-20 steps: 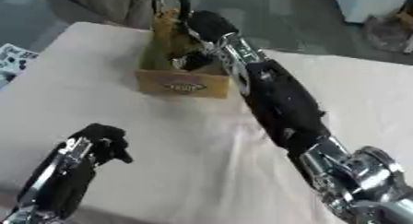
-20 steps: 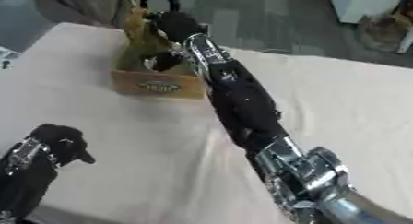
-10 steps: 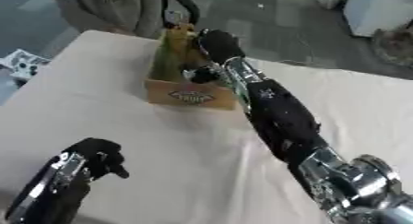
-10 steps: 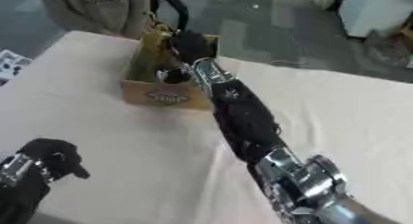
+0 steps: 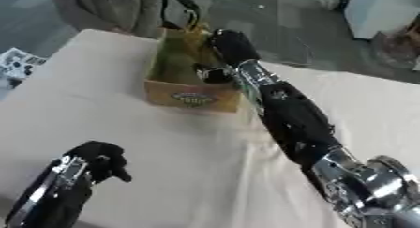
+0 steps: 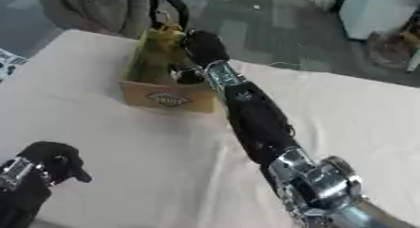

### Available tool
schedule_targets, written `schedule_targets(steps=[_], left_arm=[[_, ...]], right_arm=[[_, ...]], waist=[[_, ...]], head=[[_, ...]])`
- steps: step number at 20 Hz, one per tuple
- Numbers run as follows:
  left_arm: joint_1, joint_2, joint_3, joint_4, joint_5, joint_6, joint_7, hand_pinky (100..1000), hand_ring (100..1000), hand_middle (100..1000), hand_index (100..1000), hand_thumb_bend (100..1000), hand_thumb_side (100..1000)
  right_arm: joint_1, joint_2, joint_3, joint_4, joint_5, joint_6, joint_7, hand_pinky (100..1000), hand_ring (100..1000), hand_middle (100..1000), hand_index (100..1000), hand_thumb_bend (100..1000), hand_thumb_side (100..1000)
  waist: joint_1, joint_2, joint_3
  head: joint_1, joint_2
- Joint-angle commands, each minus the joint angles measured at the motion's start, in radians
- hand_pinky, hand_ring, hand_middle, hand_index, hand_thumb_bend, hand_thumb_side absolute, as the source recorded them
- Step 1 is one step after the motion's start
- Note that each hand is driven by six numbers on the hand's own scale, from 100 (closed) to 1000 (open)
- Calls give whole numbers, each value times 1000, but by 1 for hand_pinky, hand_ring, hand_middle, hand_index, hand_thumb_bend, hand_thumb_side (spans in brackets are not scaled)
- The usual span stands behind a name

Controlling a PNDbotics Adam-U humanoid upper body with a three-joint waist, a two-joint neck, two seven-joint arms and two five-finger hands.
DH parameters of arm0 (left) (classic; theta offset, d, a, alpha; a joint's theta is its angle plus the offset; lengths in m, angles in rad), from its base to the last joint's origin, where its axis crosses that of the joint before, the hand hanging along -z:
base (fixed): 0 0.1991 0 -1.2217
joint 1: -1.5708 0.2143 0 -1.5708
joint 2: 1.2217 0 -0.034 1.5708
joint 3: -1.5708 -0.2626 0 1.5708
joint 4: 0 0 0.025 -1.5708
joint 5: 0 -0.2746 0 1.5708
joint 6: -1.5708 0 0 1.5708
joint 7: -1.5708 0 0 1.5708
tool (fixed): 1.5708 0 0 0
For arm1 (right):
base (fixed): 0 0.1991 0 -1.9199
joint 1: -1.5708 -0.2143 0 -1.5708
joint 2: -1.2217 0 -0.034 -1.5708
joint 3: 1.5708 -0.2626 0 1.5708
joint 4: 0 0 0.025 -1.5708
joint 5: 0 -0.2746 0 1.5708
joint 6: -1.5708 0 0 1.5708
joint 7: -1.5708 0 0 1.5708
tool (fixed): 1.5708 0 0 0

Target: Pick up objects on the table and place them in the box.

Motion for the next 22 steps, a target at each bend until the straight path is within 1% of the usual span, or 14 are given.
schedule_targets(steps=[1,3,4,5,6,7,9,11,14,15,17,18,21,22], left_arm=[[-13,10,3,-21,-2,-5,1,575,496,514,655,100,719],[-12,11,3,-21,-4,-6,1,575,496,514,655,100,719],[-12,12,3,-21,-4,-6,1,575,496,514,655,100,719],[-12,12,4,-22,-4,-6,1,575,496,514,655,100,719],[-12,13,4,-22,-4,-6,2,575,496,514,655,100,719],[-11,13,4,-22,-5,-6,2,575,496,514,655,100,719],[-11,14,4,-22,-5,-6,2,575,496,514,655,100,718],[-11,14,4,-22,-5,-6,2,575,496,513,655,100,719],[-12,14,4,-22,-5,-6,1,575,496,514,655,100,719],[-12,14,4,-23,-6,-6,1,575,496,514,655,100,719],[-12,14,4,-22,-7,-5,0,575,496,514,655,100,720],[-12,14,4,-22,-8,-5,0,575,496,514,655,100,720],[-13,13,4,-22,-9,-5,-2,575,496,514,655,100,720],[-13,13,5,-22,-9,-5,-2,575,496,514,655,100,722]], right_arm=[[-18,-39,6,-38,29,-30,6,325,362,357,442,100,419],[-17,-46,9,-46,40,-48,15,362,386,380,466,100,438],[-16,-49,10,-50,44,-59,23,367,390,384,470,100,441],[-16,-52,11,-54,48,-69,30,396,411,407,494,100,470],[-16,-53,13,-57,50,-82,40,406,421,417,504,100,489],[-16,-54,14,-59,51,-94,52,419,433,432,520,190,553],[-15,-55,14,-64,48,-115,75,439,455,458,542,337,630],[-14,-54,16,-67,44,-136,100,457,471,478,559,390,656],[-13,-48,23,-69,33,-173,141,495,510,519,592,392,644],[-12,-46,27,-66,27,-188,157,539,558,561,624,389,628],[-11,-40,41,-50,12,-224,192,567,587,581,645,381,610],[-11,-39,45,-40,4,-243,211,575,596,587,651,402,599],[-11,-41,39,-27,-16,-298,267,585,602,591,654,402,563],[-12,-42,34,-30,-24,-313,285,583,601,590,653,389,557]], waist=[[8,-13,-3],[8,-13,-6],[8,-13,-7],[8,-12,-8],[8,-12,-9],[8,-13,-10],[9,-13,-11],[9,-14,-12],[9,-13,-12],[9,-13,-12],[8,-13,-11],[8,-13,-11],[8,-13,-12],[8,-13,-12]], head=[[6,-16],[8,-15],[8,-15],[9,-15],[10,-15],[10,-14],[11,-14],[12,-14],[12,-12],[11,-12],[11,-11],[11,-11],[12,-11],[12,-11]])
